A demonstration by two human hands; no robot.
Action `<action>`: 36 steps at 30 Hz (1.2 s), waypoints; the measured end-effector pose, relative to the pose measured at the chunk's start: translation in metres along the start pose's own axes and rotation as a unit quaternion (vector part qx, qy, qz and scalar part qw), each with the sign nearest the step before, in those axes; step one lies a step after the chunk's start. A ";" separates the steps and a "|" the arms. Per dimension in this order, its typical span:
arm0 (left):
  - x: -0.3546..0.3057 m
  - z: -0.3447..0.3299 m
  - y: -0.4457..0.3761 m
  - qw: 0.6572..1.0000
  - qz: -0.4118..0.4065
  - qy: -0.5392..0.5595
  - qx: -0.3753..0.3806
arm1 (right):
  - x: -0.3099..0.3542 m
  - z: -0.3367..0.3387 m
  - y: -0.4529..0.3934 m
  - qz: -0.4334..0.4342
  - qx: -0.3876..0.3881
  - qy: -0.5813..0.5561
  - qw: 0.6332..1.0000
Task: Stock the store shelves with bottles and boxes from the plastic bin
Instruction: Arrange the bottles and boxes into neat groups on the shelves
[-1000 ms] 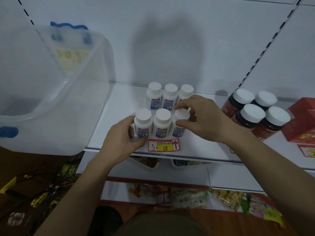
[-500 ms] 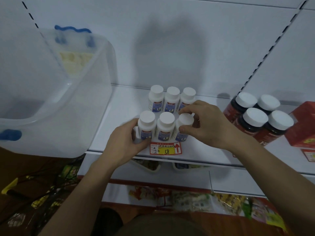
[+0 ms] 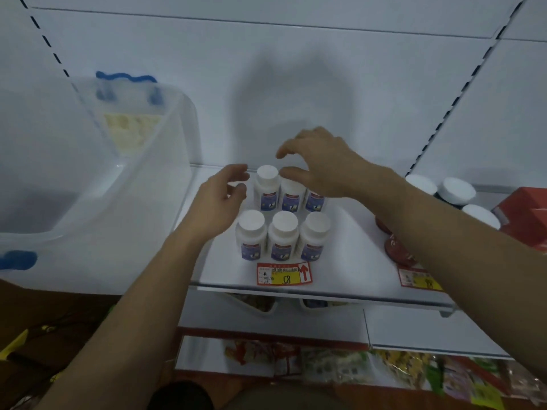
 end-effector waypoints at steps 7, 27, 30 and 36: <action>0.024 -0.013 0.050 0.990 0.090 0.098 -0.039 | 0.017 -0.019 -0.041 0.071 0.118 -0.010 0.990; -0.021 -0.012 0.097 0.996 0.011 0.047 0.071 | 0.033 -0.016 -0.023 0.146 0.131 -0.086 0.977; -0.020 -0.012 0.096 0.996 0.013 0.044 0.073 | 0.000 0.002 -0.023 0.093 0.064 -0.044 0.993; -0.020 -0.017 0.094 0.997 0.026 0.020 0.067 | -0.023 -0.015 -0.016 0.043 0.134 0.005 0.990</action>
Point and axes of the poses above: each hand's wrist, its own y-axis away from the middle knuckle, its own z-axis out of the back of the hand, x = y × z, the point moved 2 cm from there along -y, towards the middle knuckle, and after that the axes turned 5 degrees about -y, right-handed, at the moved point
